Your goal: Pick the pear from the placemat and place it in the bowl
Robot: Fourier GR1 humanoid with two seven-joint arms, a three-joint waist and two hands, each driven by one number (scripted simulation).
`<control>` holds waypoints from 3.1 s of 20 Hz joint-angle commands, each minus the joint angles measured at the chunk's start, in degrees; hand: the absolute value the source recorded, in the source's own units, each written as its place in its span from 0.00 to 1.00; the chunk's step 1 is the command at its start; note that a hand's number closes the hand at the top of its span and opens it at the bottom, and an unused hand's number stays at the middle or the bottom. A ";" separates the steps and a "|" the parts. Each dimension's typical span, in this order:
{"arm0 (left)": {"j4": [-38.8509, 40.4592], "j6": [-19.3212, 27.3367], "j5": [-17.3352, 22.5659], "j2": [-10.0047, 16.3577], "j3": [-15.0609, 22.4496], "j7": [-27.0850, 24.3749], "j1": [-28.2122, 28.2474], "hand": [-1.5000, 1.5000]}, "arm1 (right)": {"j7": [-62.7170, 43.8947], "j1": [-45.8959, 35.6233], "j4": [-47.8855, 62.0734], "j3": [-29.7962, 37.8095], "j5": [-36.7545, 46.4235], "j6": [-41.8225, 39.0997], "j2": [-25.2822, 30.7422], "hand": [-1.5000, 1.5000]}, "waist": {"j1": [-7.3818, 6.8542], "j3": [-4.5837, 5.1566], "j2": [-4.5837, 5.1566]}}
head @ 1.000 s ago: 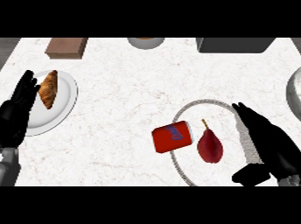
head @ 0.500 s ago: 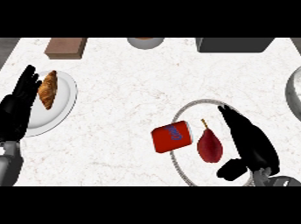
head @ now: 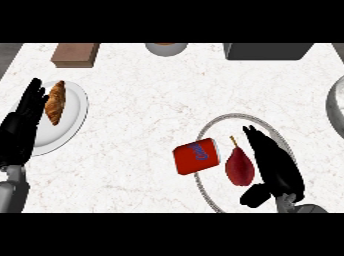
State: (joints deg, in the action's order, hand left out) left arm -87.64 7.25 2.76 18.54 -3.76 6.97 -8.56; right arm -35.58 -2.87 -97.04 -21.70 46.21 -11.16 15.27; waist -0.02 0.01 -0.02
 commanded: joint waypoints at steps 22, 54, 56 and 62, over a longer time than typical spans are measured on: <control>-5.50 -3.75 -3.54 -3.50 -2.86 2.58 2.01 0.50 | 15.23 -10.50 18.41 10.63 4.54 4.99 -5.43 1.00 | -0.20 -0.02 -0.01; -3.71 -4.54 -4.99 -4.97 -3.60 -1.72 4.81 0.50 | -15.42 -38.28 16.51 32.84 18.66 8.62 11.54 1.00 | -0.26 -0.01 0.00; -3.51 -2.77 -5.78 -5.11 -3.34 3.05 -0.69 0.50 | -14.70 -33.02 10.71 34.60 15.52 8.03 11.03 1.00 | 0.35 -0.02 -0.09; 2.30 -4.79 -4.42 -4.08 -4.94 1.95 -4.44 0.50 | -0.72 -33.99 29.55 42.14 10.81 19.19 15.88 1.00 | -0.02 -0.04 0.35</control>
State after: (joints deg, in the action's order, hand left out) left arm -89.27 2.64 -1.80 14.22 -8.03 8.70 -9.27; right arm -43.45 -38.77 -74.27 16.38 59.85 3.18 28.49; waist -0.17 -0.01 0.11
